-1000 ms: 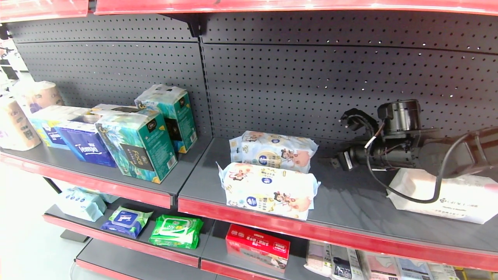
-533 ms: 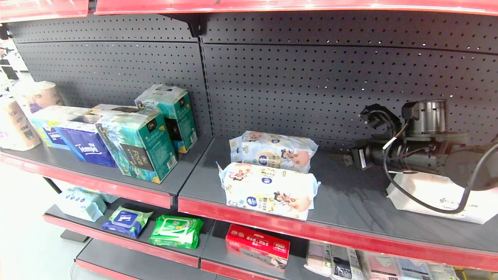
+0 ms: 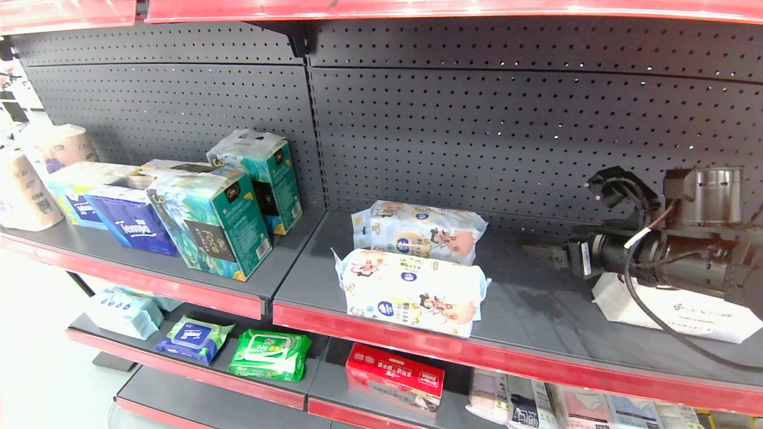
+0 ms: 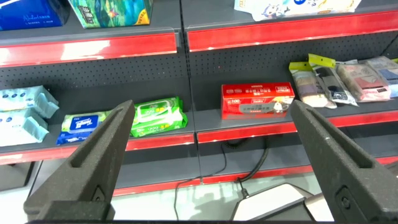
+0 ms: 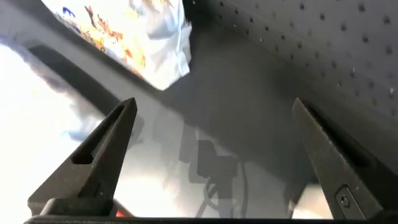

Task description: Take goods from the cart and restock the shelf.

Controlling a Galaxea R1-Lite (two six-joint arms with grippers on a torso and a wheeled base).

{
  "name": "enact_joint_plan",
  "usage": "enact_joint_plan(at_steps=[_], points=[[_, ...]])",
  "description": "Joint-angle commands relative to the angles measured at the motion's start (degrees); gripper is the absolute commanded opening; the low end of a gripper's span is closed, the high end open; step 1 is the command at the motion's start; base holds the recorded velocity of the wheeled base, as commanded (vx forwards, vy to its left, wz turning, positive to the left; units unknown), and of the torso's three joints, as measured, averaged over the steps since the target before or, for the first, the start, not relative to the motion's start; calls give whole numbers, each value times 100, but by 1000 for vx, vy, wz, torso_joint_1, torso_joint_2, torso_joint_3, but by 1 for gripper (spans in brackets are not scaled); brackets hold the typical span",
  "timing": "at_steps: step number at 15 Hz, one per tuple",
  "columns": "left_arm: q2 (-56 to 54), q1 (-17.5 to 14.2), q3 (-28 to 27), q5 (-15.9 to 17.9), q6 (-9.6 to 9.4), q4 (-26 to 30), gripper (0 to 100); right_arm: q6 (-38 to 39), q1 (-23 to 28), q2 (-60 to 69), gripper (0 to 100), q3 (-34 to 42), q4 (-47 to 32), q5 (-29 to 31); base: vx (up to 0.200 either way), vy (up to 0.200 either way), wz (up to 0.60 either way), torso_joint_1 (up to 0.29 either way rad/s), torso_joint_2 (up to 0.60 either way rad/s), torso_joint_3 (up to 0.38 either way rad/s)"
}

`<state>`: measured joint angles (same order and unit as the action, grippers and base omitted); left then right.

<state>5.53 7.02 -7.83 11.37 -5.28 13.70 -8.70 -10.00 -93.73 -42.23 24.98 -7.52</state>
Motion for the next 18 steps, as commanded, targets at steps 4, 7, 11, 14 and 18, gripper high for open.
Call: enact_joint_plan(at_steps=[4, 7, 11, 14, 18], points=[[9, 1, 0, -56, 9, 1, 100, 545, -407, 329, 100, 637, -11, 462, 0, 0, 0, 0, 0, 0], [9, 1, 0, -153, 9, 1, 100, 783, -635, 145, 100, 663, -11, 664, 0, 0, 0, 0, 0, 0], [9, 1, 0, -206, 9, 1, 100, 818, -609, -154, 100, 716, -19, 946, 0, 0, 0, 0, 0, 0], [9, 1, 0, -206, 9, 1, 100, 826, -618, -330, 100, 936, -19, 1077, 0, 0, 0, 0, 0, 0], [9, 1, 0, -215, 9, 1, 100, 844, -697, -453, 100, 874, -11, 1086, 0, 0, 0, 0, 0, 0]])
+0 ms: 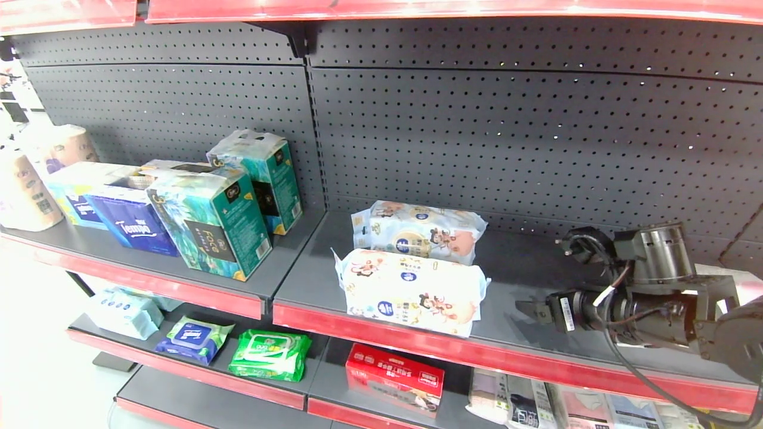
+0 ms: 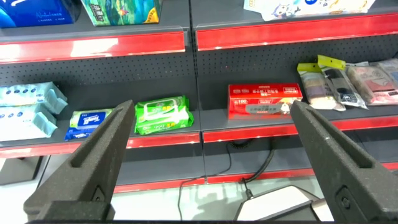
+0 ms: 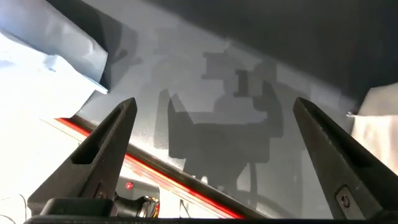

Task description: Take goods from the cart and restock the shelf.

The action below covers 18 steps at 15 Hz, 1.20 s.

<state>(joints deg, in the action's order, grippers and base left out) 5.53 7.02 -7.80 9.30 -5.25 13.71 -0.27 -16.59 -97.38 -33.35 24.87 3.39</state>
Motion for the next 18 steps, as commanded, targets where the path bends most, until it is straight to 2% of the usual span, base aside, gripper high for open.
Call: enact_joint_plan(at_steps=[1, 8, 18], points=[[9, 1, -2, 1, -2, 0, 100, 0, -72, -88, 100, -22, 0, -22, 0, 0, 0, 0, 0, 0], [9, 1, -2, 1, -2, 0, 100, -8, -222, -440, 100, -479, 9, -49, 0, 0, 0, 0, 0, 0], [9, 1, -2, 1, 42, 0, 100, 167, -608, -616, 100, -664, 9, -49, 0, 0, 0, 0, 0, 0]])
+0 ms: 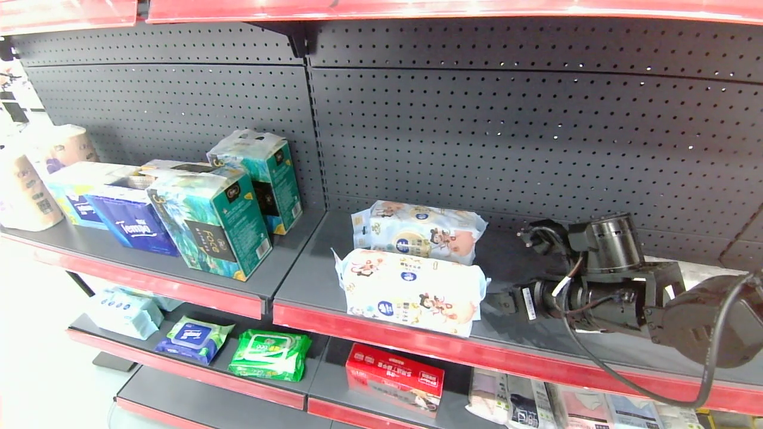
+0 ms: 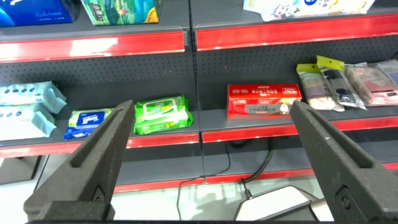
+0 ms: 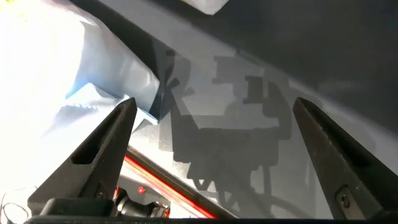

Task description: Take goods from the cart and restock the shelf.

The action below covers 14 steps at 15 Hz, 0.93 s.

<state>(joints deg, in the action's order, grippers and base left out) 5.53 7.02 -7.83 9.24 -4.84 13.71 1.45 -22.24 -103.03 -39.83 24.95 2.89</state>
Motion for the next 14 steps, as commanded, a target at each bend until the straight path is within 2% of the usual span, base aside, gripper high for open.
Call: enact_joint_plan(at_steps=[1, 10, 14], points=[[9, 1, 0, -1, 1, 0, 100, 22, -62, -59, 100, -34, 1, 1, 0, 0, 0, 0, 0, 0], [9, 1, 0, 8, 18, 0, 100, 110, -202, -199, 100, -192, 1, 19, 0, 0, 0, 0, 0, 0], [9, 1, 9, -1, 88, 0, 100, 110, -211, -279, 100, -315, 1, 27, 0, 0, 0, 0, 0, 0]])
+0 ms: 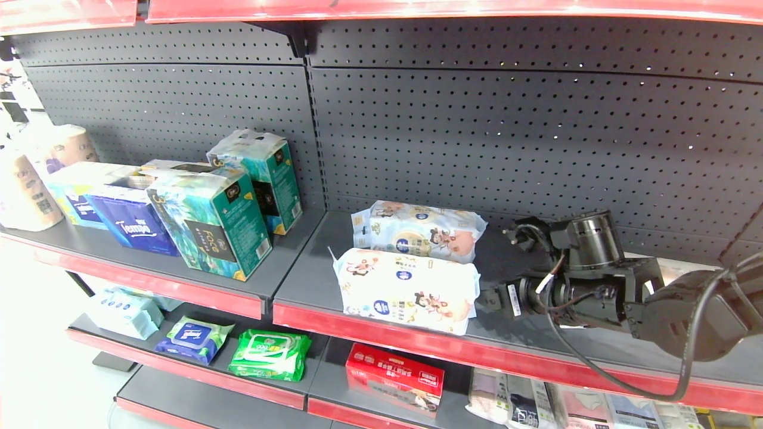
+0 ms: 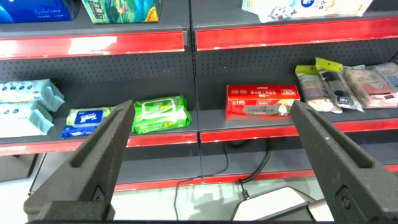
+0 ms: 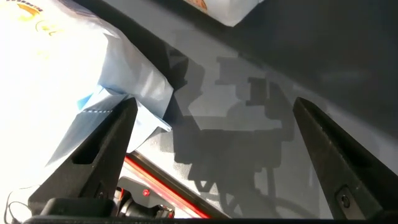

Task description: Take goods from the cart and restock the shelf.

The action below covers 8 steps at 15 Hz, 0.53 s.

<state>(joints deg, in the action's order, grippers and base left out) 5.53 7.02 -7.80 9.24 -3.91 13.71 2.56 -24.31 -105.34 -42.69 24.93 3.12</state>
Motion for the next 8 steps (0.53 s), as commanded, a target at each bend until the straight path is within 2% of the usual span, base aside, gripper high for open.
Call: enact_joint_plan(at_steps=[1, 8], points=[[9, 1, -2, -1, -4, 0, 100, -1, -21, -48, 100, -55, 3, 4, 0, 0, 0, 0, 0, 0], [9, 1, 7, -1, -4, 0, 100, -1, -153, -127, 100, -117, 3, 13, 0, 0, 0, 0, 0, 0]])
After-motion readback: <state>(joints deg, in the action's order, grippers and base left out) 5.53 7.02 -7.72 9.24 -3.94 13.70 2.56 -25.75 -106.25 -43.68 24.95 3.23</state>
